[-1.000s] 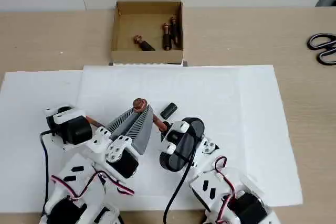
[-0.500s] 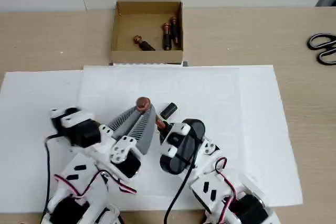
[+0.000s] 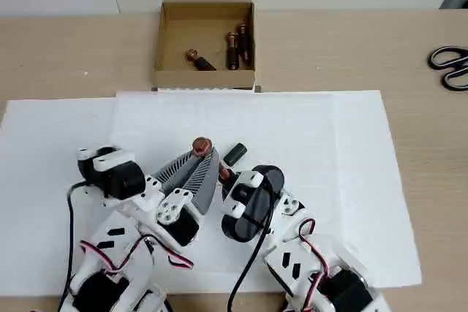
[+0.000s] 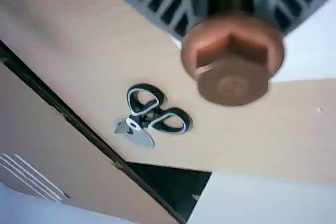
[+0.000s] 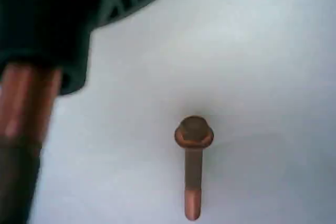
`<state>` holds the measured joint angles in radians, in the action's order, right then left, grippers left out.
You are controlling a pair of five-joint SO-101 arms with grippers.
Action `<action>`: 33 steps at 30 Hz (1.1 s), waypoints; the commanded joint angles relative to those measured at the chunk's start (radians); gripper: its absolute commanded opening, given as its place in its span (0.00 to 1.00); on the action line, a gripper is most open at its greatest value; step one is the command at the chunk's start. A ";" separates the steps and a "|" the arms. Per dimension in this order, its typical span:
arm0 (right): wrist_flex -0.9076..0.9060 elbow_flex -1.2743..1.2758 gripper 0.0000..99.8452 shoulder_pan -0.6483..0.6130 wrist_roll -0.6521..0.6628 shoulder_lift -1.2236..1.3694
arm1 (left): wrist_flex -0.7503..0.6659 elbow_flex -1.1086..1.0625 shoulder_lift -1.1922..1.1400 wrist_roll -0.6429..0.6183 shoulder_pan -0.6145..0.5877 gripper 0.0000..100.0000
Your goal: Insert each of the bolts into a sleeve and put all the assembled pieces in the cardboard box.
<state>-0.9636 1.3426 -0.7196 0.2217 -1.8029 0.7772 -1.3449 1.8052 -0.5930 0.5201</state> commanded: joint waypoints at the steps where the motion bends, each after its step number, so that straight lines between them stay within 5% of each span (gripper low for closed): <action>1: 0.051 -0.017 0.00 -0.005 0.014 -0.008 | 0.017 -0.005 0.008 -0.021 -0.003 0.00; 14: 0.216 -0.009 0.00 0.001 0.110 -0.007 | 0.072 -0.143 0.008 -0.017 0.028 0.00; 20: 0.219 -0.009 0.00 0.001 0.112 -0.007 | 0.147 -0.165 0.009 0.132 0.057 0.02; 26: 0.216 -0.008 0.00 0.005 0.112 -0.007 | 0.183 -0.182 0.006 0.262 -0.012 0.23; 33: 0.214 -0.008 0.00 0.067 0.112 -0.007 | 0.261 -0.134 0.006 0.428 -0.153 0.24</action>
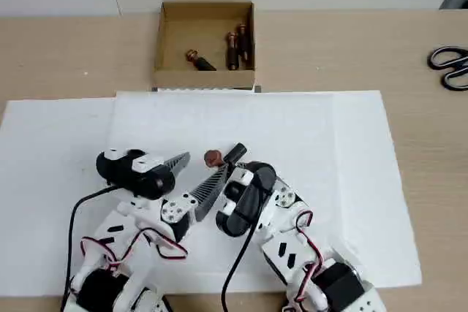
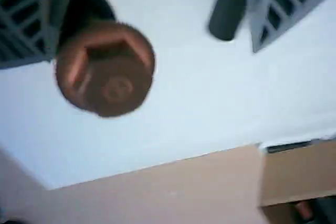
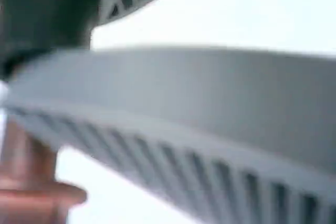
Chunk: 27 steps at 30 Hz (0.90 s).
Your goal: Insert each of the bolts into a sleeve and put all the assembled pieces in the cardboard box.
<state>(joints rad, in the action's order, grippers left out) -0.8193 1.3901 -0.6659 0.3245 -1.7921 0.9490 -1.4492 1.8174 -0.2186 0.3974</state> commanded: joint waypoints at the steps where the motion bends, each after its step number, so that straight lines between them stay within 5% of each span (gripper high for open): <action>1: 0.070 -0.054 0.00 0.015 0.008 -0.018 | 0.097 -0.012 -0.006 0.057 -0.041 0.24; 12: 0.079 0.000 0.00 0.039 0.008 -0.019 | 0.233 0.143 -0.005 0.058 -0.104 0.23; 17: 0.079 0.003 0.00 0.039 0.008 -0.019 | 0.227 0.151 -0.005 0.163 -0.229 0.11; 20: 0.079 0.003 0.00 0.041 0.008 -0.019 | 0.178 0.136 -0.003 0.269 -0.336 0.00; 27: 0.081 -0.011 0.00 0.160 -0.051 -0.016 | 0.002 -0.054 -0.005 0.313 -0.549 0.01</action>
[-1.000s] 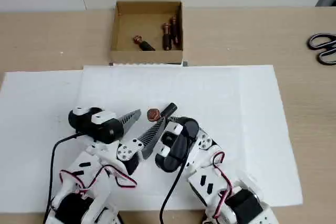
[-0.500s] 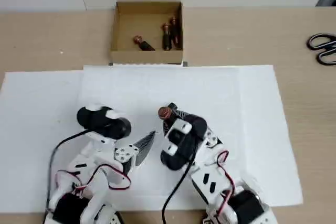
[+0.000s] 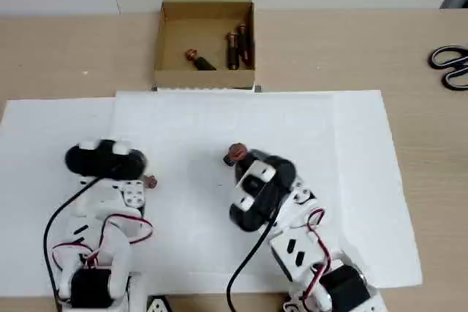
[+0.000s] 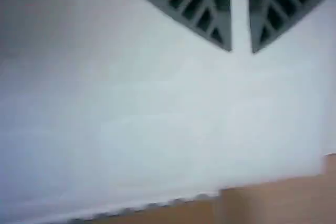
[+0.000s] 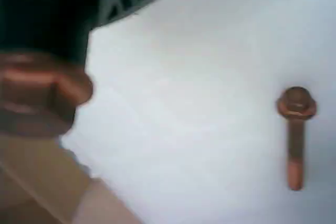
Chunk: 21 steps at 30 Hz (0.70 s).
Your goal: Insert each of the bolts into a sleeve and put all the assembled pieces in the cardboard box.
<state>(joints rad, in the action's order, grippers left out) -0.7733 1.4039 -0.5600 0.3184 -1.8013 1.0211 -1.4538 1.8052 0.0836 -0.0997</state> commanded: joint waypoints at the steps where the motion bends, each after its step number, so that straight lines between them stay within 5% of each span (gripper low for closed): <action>1: 0.035 -0.032 0.00 0.073 -0.069 -0.005 | -0.084 -0.071 0.008 0.009 -0.060 0.01; 11: 0.035 -0.094 0.00 0.108 -0.199 0.077 | -0.196 -0.226 0.008 -0.107 0.009 0.01; 21: 0.131 -0.531 0.00 0.165 -0.318 0.728 | -0.155 -0.228 0.006 -0.107 0.048 0.01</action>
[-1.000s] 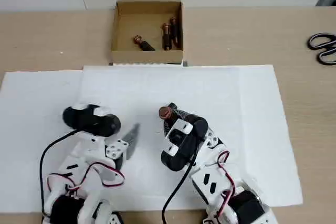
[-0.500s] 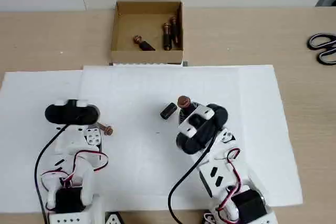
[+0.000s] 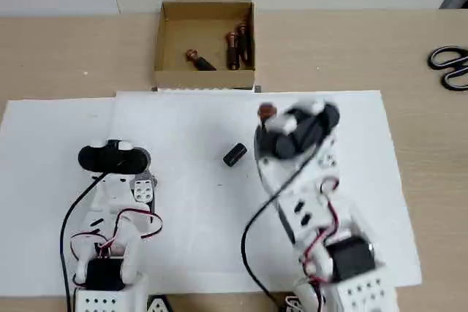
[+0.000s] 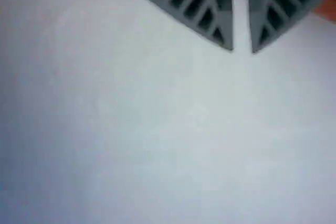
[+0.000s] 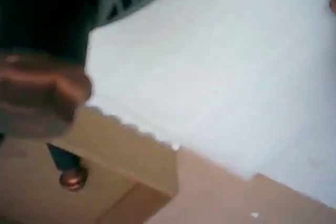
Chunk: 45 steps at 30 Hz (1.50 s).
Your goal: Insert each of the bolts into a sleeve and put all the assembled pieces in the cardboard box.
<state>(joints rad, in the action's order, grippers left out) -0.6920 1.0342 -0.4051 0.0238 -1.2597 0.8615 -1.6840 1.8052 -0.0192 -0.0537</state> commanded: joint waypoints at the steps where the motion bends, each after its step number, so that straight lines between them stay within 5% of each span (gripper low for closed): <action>1: 0.062 -0.201 0.00 0.005 -0.025 0.251 | 0.005 0.002 0.006 -0.005 0.002 0.01; 23: 0.194 -1.432 0.00 0.013 -0.014 1.678 | 0.008 0.002 0.006 -0.006 0.002 0.01; 28: 0.191 -1.686 0.00 0.012 0.075 1.916 | 0.009 0.002 0.006 -0.006 0.002 0.01; 36: 0.133 -1.850 0.02 0.012 0.195 2.068 | 0.009 0.002 0.006 -0.006 0.002 0.01; 42: 0.027 -1.852 0.20 0.013 0.204 2.068 | 0.009 0.002 0.006 -0.006 0.002 0.01; 45: -0.002 -1.852 0.21 0.012 0.204 2.064 | 0.009 0.002 0.006 -0.006 0.002 0.01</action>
<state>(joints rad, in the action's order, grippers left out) -0.6751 -0.7580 -0.4066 0.2171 0.8316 0.8631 -1.6840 1.8052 -0.0192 -0.0537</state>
